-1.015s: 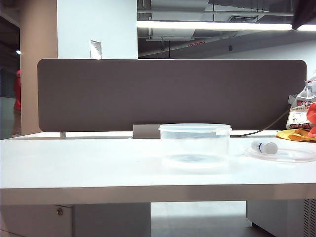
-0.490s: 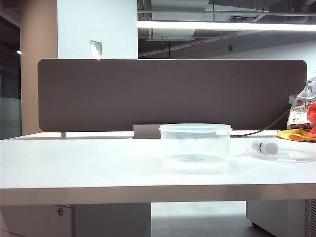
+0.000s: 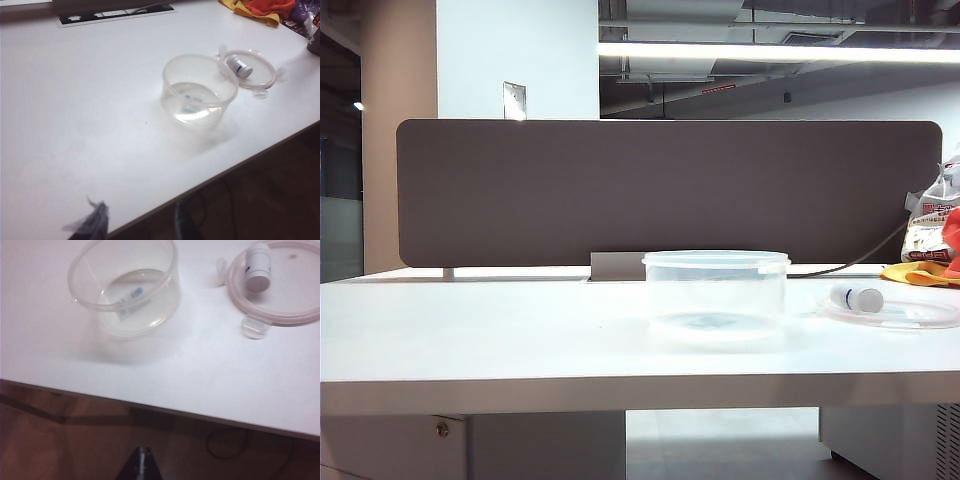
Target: Remove the lid of the round box, pick up the small white medicine bottle inside, and place it on the table.
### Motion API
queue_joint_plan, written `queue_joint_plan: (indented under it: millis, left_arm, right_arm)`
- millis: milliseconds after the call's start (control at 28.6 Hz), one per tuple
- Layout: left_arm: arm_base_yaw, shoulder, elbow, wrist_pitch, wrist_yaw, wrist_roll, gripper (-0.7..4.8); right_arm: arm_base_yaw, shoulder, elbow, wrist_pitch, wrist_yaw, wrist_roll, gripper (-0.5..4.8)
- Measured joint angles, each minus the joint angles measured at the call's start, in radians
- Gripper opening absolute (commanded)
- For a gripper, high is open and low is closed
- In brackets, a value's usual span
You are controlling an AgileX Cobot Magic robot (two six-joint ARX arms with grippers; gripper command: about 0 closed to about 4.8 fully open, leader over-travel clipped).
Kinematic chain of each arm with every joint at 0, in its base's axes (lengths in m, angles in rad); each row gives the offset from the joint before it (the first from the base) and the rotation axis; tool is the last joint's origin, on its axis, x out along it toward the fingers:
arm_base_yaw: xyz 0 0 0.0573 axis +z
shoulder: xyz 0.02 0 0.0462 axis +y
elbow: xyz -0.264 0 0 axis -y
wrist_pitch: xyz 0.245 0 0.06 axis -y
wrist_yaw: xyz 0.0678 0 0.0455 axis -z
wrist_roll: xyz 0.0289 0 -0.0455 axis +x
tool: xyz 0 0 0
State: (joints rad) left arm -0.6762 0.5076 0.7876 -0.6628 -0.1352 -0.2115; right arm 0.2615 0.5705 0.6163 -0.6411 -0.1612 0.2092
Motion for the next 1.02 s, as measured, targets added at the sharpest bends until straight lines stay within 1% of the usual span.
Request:
queue_joint_plan:
  millis: [700, 770, 840, 910, 980, 1015]
  left_arm:
    - [0.003, 0.0, 0.0, -0.003, 0.0, 0.0, 1.75]
    - [0.042, -0.007, 0.0, -0.003, 0.003, 0.027, 1.74]
    - [0.107, -0.013, 0.0, -0.001, 0.001, 0.088, 1.75]
    - [0.173, -0.019, 0.0, 0.005, 0.002, 0.114, 1.74]
    - [0.269, -0.031, -0.013, 0.04, 0.001, 0.126, 1.75]
    - [0.322, -0.048, -0.039, 0.089, -0.001, 0.129, 1.74]
  right_arm:
    - [0.0, 0.0, 0.0, -0.001, 0.0, 0.0, 0.0]
    - [0.0, 0.0, 0.0, 0.0, 0.0, 0.0, 0.0]
    - [0.0, -0.001, 0.0, 0.0, 0.0, 0.0, 0.0]
    - [0.0, -0.001, 0.0, -0.001, 0.0, 0.0, 0.0]
    - [0.0, 0.0, 0.0, -0.001, 0.0, 0.0, 0.0]
    - [0.0, -0.001, 0.0, -0.001, 0.0, 0.0, 0.0]
